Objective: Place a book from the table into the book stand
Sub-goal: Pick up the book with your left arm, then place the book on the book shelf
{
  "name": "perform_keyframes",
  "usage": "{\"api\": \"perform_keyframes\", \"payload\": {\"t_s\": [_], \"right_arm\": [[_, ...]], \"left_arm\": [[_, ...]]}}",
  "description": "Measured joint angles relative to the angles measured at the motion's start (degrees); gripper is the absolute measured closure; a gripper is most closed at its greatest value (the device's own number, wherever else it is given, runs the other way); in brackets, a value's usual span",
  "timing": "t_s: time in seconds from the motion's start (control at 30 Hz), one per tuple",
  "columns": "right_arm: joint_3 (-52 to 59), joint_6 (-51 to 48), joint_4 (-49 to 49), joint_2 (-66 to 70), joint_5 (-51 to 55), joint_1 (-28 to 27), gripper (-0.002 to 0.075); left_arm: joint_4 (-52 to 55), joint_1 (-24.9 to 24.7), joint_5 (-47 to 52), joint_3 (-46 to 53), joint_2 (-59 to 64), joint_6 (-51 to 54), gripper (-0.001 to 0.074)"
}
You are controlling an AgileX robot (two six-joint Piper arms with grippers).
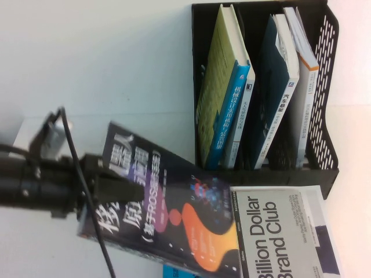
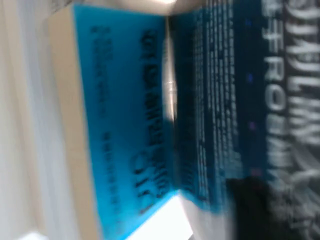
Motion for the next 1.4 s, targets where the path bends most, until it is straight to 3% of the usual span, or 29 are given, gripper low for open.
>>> {"api": "perform_keyframes", "payload": {"t_s": [0.07, 0.1, 0.37, 0.57, 0.8, 1.03, 1.2, 1.4], "right_arm": [[0.0, 0.3, 0.0, 0.0, 0.0, -1.3, 0.0725], [0.0, 0.3, 0.0, 0.0, -0.1, -2.0, 0.0725], [0.0, 0.4, 0.0, -0.1, -2.1, -6.3, 0.0725], [0.0, 0.8, 1.5, -3.7, -6.7, -11.0, 0.0725], [0.0, 1.5, 3.7, -10.3, -5.8, -22.0, 0.0725], [0.0, 2.1, 3.7, -11.4, -4.7, -22.7, 0.0725], [0.0, 2.2, 3.7, -11.4, -4.9, -22.8, 0.0725], [0.0, 2.4, 3.7, -11.4, -0.4, -22.8, 0.0725]], "left_arm": [[2.6, -0.2, 1.0, -3.8, -2.6, -3.8, 0.0615], [3.8, -0.2, 1.1, -5.8, -3.5, -5.1, 0.0625], [4.0, -0.6, 4.4, -21.5, -7.8, -16.4, 0.0625], [7.6, -8.5, 2.7, -34.1, -5.9, -24.6, 0.0625], [15.7, -20.9, -1.3, -54.7, 7.3, -37.0, 0.0625], [24.7, -28.3, -1.7, -78.6, 26.9, -48.9, 0.0625], [35.6, -30.6, 0.8, -95.7, 39.5, -58.8, 0.0625], [42.9, -30.7, 6.1, -105.5, 45.5, -63.7, 0.0625]]}}
